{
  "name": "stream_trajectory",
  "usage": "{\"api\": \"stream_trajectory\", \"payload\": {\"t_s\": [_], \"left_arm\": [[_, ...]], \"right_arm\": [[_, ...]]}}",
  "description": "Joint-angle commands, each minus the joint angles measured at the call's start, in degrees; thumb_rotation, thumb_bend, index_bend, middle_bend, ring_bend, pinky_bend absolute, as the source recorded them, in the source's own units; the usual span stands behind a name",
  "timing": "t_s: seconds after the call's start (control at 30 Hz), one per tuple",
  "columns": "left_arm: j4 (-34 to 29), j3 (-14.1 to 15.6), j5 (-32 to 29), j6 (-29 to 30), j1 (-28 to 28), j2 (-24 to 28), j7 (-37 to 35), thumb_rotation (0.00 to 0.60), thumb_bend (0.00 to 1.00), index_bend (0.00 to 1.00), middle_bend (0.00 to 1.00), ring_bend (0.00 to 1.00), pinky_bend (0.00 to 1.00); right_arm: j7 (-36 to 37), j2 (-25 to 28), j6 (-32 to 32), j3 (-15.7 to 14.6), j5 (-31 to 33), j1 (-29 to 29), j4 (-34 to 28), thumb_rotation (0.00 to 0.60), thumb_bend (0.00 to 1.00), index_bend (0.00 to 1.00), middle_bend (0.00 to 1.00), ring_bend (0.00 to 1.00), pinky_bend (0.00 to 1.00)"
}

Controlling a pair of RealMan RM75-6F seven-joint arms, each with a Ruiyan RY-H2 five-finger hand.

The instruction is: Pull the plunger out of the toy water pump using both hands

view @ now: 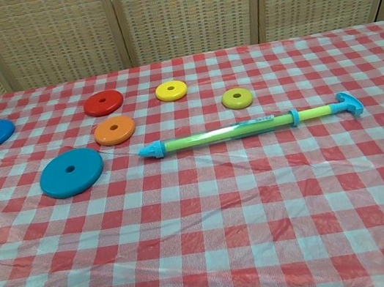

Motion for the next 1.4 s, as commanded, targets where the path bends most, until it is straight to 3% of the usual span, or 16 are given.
{"api": "stream_trajectory", "payload": {"t_s": [0.03, 0.43, 0.67, 0.73, 0.77, 0.83, 0.93, 1.0, 1.23, 1.4], "left_arm": [[-0.1, -0.3, -0.1, -0.1, 0.2, 0.2, -0.4, 0.600, 0.18, 0.00, 0.00, 0.00, 0.00], [-0.4, -1.4, -0.9, -0.5, 1.0, 1.1, -2.3, 0.600, 0.18, 0.00, 0.00, 0.00, 0.00], [-0.2, -2.5, -2.8, -2.2, 0.5, 1.2, -3.1, 0.600, 0.18, 0.00, 0.00, 0.00, 0.00], [-0.2, -2.6, -3.0, -2.5, 0.5, 1.2, -3.2, 0.600, 0.18, 0.00, 0.00, 0.00, 0.00], [-0.1, -2.7, -3.4, -2.8, 0.5, 1.2, -3.2, 0.600, 0.18, 0.00, 0.00, 0.00, 0.00], [-0.1, -3.0, -4.0, -3.3, 0.3, 1.3, -3.5, 0.600, 0.18, 0.00, 0.00, 0.00, 0.00], [-0.2, -3.4, -4.7, -3.8, 0.1, 1.4, -3.6, 0.600, 0.18, 0.00, 0.00, 0.00, 0.00], [-0.6, -3.6, -5.1, -4.2, 0.0, 1.5, -3.5, 0.600, 0.18, 0.00, 0.00, 0.00, 0.00], [-1.7, -4.9, -6.4, -4.8, -0.5, 1.9, -3.3, 0.600, 0.18, 0.00, 0.00, 0.00, 0.00], [-1.4, -5.2, -8.1, -6.4, -1.1, 1.6, -3.0, 0.600, 0.18, 0.00, 0.00, 0.00, 0.00]], "right_arm": [[-0.3, 0.0, -0.3, 0.0, 0.0, -0.1, 0.0, 0.600, 0.20, 0.00, 0.00, 0.00, 0.00], [-0.3, 0.7, -5.7, 1.4, 2.6, 1.6, -1.7, 0.600, 0.20, 0.00, 0.00, 0.00, 0.00], [-3.0, 2.3, -12.1, 7.1, 7.0, 6.7, -4.8, 0.600, 0.20, 0.00, 0.00, 0.00, 0.00], [-3.7, 2.4, -13.2, 8.3, 8.0, 7.7, -5.0, 0.600, 0.20, 0.04, 0.02, 0.00, 0.00], [-4.6, 2.2, -14.1, 10.3, 9.3, 9.1, -4.8, 0.600, 0.20, 0.07, 0.05, 0.03, 0.02], [-6.4, 1.1, -17.2, 14.0, 12.3, 12.5, -2.9, 0.600, 0.20, 0.17, 0.25, 0.21, 0.16], [-8.7, 0.0, -22.5, 17.1, 16.6, 16.5, 0.2, 0.600, 0.20, 0.25, 0.50, 0.49, 0.40], [-9.5, -0.4, -24.9, 18.1, 18.5, 18.1, 1.5, 0.600, 0.21, 0.28, 0.62, 0.62, 0.48], [-12.6, -3.9, -35.5, 20.5, 26.6, 24.9, 10.9, 0.600, 0.22, 0.41, 0.95, 0.93, 0.74], [-12.8, -5.2, -40.0, 20.6, 30.1, 27.0, 14.2, 0.600, 0.29, 0.47, 1.00, 1.00, 0.86]]}}
